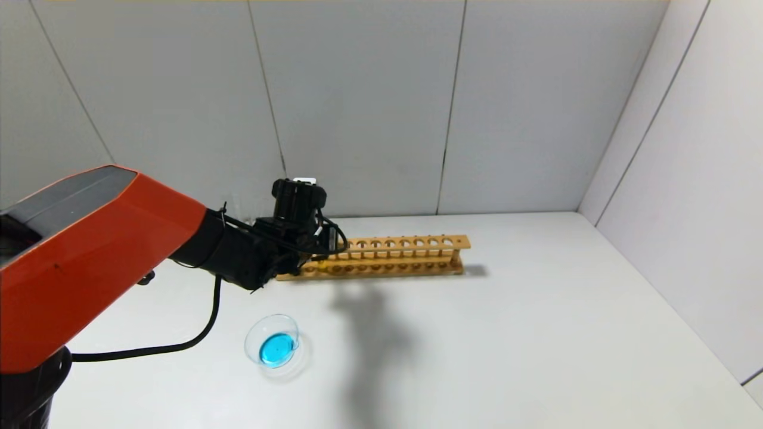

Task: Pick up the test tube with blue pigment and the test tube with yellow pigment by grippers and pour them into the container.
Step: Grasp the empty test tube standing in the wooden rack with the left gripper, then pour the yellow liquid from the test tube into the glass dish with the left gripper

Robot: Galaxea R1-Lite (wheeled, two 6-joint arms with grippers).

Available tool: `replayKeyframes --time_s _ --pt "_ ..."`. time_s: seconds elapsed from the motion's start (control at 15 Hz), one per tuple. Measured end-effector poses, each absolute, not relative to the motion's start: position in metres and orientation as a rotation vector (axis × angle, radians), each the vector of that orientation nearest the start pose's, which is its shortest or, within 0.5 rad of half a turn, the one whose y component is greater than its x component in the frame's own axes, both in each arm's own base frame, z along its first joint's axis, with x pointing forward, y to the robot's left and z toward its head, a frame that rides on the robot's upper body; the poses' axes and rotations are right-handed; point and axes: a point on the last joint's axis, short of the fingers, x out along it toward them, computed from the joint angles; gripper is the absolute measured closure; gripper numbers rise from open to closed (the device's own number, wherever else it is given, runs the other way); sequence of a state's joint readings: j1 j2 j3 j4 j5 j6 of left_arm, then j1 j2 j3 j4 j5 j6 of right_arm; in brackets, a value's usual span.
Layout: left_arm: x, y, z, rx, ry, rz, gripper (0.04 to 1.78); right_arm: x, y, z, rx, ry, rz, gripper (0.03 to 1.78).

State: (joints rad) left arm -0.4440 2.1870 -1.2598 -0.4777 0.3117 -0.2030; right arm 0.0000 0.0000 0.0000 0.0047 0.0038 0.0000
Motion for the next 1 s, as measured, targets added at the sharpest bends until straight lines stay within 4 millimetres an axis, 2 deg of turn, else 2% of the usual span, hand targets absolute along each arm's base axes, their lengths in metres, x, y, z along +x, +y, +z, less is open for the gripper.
replayKeyframes --time_s 0.13,0.2,0.67,1.0 --pt "0.393 -0.179 0.103 -0.031 0.435 -0.087 1.46 -0.023 0.000 0.075 0.000 0.005 0.004 0.06" --pt "0.393 -0.180 0.102 -0.030 0.436 -0.085 1.51 -0.023 0.000 0.075 0.000 0.005 0.004 0.06" --pt "0.394 -0.180 0.101 -0.030 0.436 -0.078 1.51 -0.023 0.000 0.075 0.000 0.005 0.004 0.06" --pt "0.391 -0.178 0.116 -0.041 0.401 -0.076 1.51 -0.023 0.000 0.075 0.000 0.005 0.004 0.06"
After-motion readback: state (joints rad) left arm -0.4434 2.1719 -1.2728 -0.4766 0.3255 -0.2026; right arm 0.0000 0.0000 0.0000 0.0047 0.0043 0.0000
